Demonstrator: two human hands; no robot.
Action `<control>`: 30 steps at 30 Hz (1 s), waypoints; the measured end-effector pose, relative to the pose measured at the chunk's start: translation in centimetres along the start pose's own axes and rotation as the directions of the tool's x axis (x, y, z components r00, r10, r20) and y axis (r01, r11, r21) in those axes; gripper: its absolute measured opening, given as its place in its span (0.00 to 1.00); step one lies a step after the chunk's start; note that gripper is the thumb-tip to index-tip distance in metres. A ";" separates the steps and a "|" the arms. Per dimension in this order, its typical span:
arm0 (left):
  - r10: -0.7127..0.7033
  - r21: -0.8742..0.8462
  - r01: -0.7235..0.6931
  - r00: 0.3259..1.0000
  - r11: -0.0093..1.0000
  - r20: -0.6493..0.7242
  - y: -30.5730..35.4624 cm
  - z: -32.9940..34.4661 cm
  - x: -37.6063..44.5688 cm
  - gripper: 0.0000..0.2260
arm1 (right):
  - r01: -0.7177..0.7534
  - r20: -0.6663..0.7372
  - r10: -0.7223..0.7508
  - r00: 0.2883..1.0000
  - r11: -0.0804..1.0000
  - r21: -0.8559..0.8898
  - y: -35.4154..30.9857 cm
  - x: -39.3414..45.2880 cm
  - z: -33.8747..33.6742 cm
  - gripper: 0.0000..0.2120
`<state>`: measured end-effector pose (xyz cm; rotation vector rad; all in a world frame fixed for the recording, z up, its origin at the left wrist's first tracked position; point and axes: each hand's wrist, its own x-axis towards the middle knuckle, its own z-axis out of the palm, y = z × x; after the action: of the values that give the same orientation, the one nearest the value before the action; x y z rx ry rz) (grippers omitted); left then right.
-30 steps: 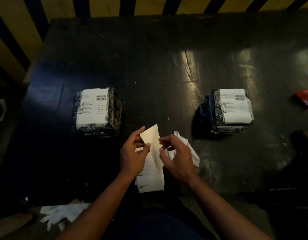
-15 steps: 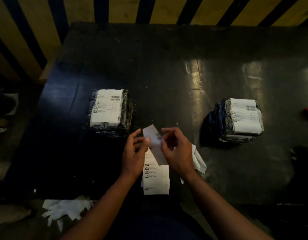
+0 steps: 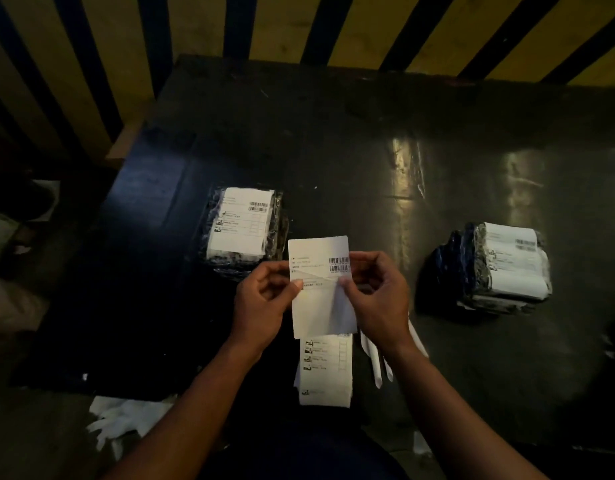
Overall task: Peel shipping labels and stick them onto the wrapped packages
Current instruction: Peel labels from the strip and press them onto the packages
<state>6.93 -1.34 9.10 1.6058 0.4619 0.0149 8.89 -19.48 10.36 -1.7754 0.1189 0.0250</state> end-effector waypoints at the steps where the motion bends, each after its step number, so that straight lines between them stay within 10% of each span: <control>1: 0.034 0.030 -0.034 0.999 0.999 -0.008 0.1 -0.2 0.1 0.13 | 0.010 -0.023 -0.011 1.000 1.000 -0.025 0.0 0.0 0.5 0.15; 17: 0.393 0.382 -0.352 0.919 0.855 -0.032 1.6 -6.7 4.6 0.06 | 0.130 -0.007 -0.134 0.991 0.974 -0.183 -1.1 3.4 7.3 0.07; 30: 0.251 0.574 -0.219 0.968 0.789 0.025 2.7 -10.3 13.2 0.17 | 0.141 0.087 -0.119 0.989 0.929 -0.341 -1.3 10.0 14.4 0.14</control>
<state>16.82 12.42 9.22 2.2634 0.3141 0.1174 19.63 -5.79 7.82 -2.1304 -0.0552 0.0078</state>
